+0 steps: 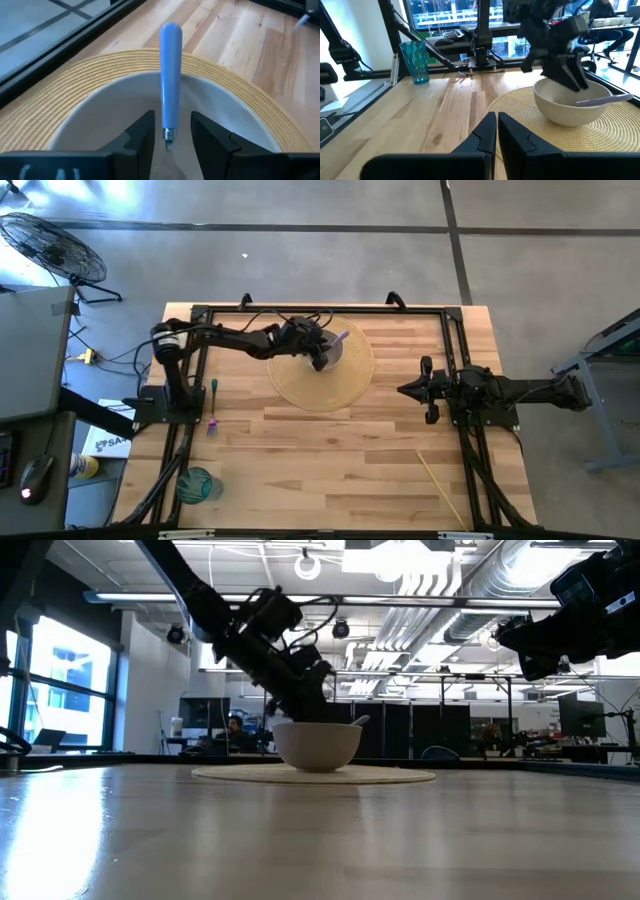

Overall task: Pick & Place Utensil
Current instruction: Put the purple fork into the white bowl

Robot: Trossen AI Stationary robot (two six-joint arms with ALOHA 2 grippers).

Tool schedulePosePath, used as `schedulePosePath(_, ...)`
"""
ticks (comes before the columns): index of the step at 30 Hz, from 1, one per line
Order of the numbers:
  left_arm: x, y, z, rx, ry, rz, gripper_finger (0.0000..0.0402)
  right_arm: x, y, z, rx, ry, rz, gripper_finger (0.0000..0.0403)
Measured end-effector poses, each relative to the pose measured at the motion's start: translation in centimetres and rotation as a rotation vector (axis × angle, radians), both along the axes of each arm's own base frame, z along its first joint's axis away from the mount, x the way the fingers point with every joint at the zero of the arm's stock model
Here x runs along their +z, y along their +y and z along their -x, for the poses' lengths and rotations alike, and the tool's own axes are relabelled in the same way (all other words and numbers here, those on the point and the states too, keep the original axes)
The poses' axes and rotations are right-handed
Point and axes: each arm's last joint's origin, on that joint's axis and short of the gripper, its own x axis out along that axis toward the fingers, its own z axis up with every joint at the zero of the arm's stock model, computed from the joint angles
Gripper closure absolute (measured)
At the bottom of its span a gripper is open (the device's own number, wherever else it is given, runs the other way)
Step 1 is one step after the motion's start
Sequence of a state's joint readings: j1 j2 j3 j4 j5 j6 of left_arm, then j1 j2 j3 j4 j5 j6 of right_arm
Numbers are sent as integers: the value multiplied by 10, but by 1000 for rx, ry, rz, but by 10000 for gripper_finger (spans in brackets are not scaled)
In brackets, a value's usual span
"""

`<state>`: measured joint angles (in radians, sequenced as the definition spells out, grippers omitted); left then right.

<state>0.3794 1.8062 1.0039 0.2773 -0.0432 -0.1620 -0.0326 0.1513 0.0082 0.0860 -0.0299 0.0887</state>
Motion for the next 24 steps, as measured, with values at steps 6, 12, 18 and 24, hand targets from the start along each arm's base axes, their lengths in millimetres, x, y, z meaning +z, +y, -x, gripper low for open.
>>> schedulePosePath(6, 42, -12, 29, -21, 85, 13, 277, 0, 0, 0, 0, 0, 0, 391)
schedulePosePath(12, 69, -40, 77, -45, 321, 119, 277, 0, 0, 0, 0, 0, 0, 391)
schedulePosePath(18, 76, -79, 128, 8, 625, 330, 277, 0, 0, 0, 0, 0, 0, 391)
schedulePosePath(24, 68, -109, 155, 181, 833, 431, 277, 0, 0, 0, 0, 0, 0, 391)
